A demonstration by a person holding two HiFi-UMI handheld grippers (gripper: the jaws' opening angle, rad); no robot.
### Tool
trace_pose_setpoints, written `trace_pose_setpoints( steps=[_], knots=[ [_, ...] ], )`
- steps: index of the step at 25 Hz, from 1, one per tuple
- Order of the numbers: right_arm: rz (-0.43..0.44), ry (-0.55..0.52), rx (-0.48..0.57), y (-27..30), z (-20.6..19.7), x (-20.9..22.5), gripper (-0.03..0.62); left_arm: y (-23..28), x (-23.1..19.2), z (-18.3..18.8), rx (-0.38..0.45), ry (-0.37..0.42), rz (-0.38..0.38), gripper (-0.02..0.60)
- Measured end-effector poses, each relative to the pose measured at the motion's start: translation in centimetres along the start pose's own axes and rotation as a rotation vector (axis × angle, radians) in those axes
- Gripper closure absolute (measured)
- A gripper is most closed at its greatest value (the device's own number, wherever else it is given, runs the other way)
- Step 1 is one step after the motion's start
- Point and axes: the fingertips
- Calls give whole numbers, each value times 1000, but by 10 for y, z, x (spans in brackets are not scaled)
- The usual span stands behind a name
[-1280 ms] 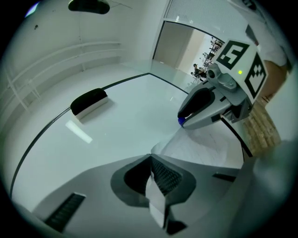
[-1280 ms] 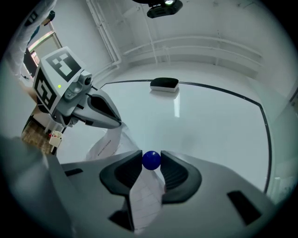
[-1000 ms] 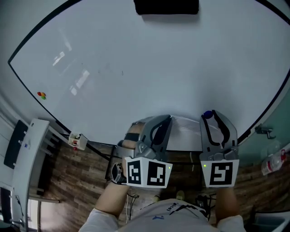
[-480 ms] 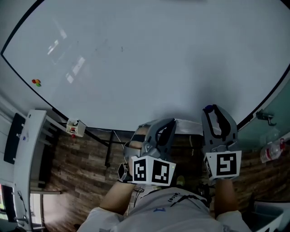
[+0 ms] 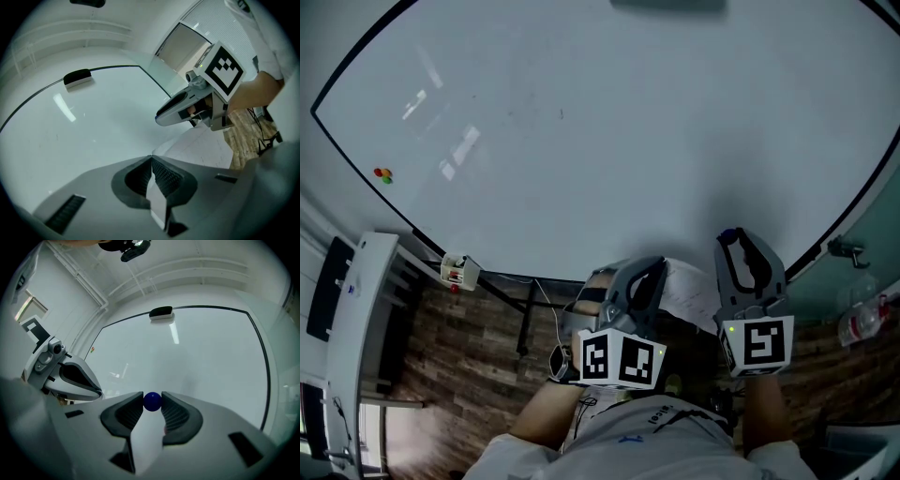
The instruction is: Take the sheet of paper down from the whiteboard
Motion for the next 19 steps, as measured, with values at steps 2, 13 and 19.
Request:
trace_pose_setpoints(
  steps=[2, 13, 19],
  knots=[
    [-2, -4, 6, 0, 3, 2, 465, 1, 0, 2, 1, 2, 1, 568],
    [-17, -12, 23, -3, 10, 10, 465, 1, -2, 10, 2, 15, 7, 568],
    [-8, -9, 36, -7, 12, 11, 465, 2, 2, 13, 1, 15, 7, 568]
  ],
)
Point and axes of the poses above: the fingertips, and each gripper's own axes: y forward along the fingers, x to its right, z out of its top, and after that the axes turned 6 degrees about x, right-handed
